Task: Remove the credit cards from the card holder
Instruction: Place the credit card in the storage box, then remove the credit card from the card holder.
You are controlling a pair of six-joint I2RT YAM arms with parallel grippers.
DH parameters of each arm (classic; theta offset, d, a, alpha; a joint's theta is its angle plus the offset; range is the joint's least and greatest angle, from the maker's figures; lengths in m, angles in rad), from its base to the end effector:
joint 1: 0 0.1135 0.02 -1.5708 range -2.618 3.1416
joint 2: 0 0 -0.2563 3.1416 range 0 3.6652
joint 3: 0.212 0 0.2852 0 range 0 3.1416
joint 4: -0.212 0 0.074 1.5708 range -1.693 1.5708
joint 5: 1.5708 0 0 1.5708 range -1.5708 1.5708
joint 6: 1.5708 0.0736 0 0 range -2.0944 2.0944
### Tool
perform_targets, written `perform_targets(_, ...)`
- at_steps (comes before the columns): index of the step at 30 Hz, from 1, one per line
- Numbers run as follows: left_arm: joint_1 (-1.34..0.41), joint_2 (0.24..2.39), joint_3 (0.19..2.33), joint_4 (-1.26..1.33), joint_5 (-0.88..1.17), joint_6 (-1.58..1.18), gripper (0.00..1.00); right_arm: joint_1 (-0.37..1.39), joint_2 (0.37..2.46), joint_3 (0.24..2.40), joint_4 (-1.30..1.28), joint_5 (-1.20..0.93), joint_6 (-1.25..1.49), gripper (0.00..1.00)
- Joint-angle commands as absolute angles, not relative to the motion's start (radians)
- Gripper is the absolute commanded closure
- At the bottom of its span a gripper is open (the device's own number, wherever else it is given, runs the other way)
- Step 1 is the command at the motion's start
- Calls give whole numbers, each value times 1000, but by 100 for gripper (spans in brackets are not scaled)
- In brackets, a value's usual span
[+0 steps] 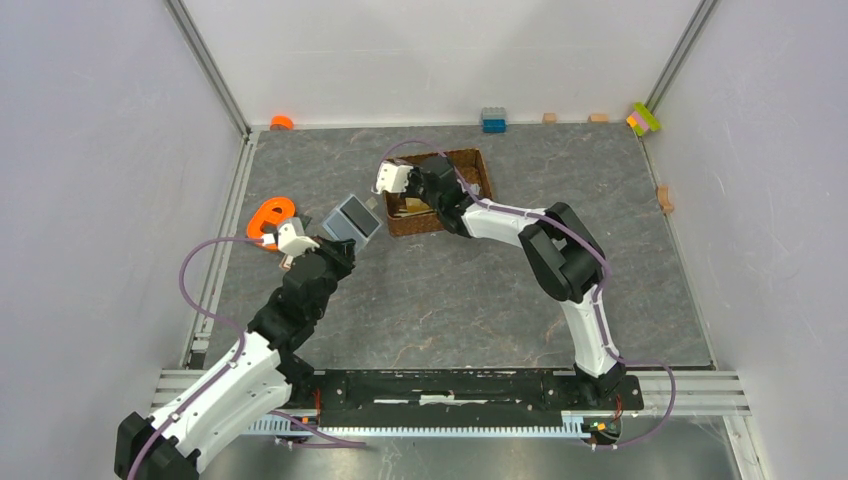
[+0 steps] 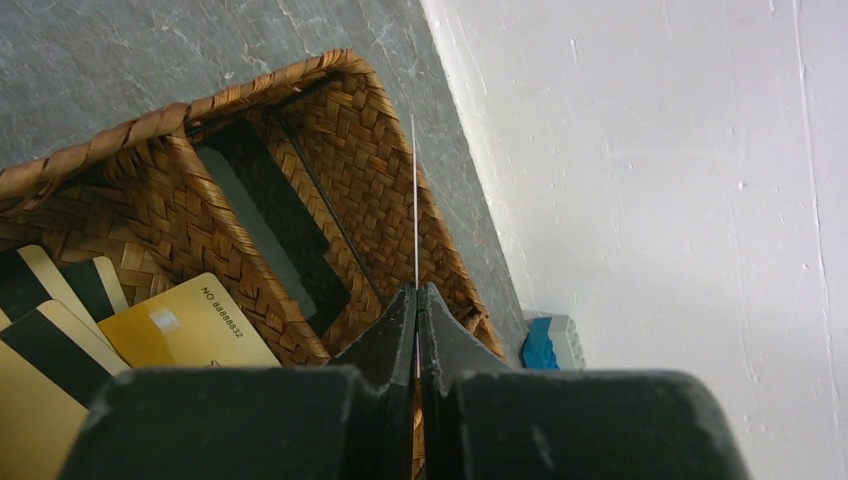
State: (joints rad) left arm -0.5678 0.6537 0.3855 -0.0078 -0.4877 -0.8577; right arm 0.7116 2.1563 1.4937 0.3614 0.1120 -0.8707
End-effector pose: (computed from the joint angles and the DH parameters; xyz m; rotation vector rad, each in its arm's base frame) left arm 0.2167 -0.0973 0.2155 -0.6009 1.7494 -0.5566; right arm 0.4286 0.3587 0.1593 -1.2783 1.3725 -0.2144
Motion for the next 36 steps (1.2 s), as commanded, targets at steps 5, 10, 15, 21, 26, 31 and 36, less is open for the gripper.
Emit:
perform_targets(5, -570, 619, 396, 24, -518, -879, 98, 715, 2195, 1569, 389, 127, -937, 89)
perform_targets(10, -569, 621, 394, 23, -520, -877, 98, 715, 2169, 1531, 422, 137, -917, 63)
perform_targets(15, -569, 638, 393, 35, -511, -873, 98, 714, 2066, 1435, 483, 172, -823, 56)
perform_targets(21, -569, 675, 372, 113, -448, -859, 98, 715, 1864, 1266, 460, 174, -588, 45)
perform_targets(26, -570, 728, 365, 182, -363, -852, 98, 716, 1741, 1262, 244, 321, -199, 38)
perform_targets(31, -570, 800, 352, 317, -215, -792, 98, 716, 1595, 1170, 45, 266, 89, 24)
perform_targets(36, -569, 883, 353, 448, -32, -746, 98, 716, 1424, 1015, -64, 231, 225, 18)
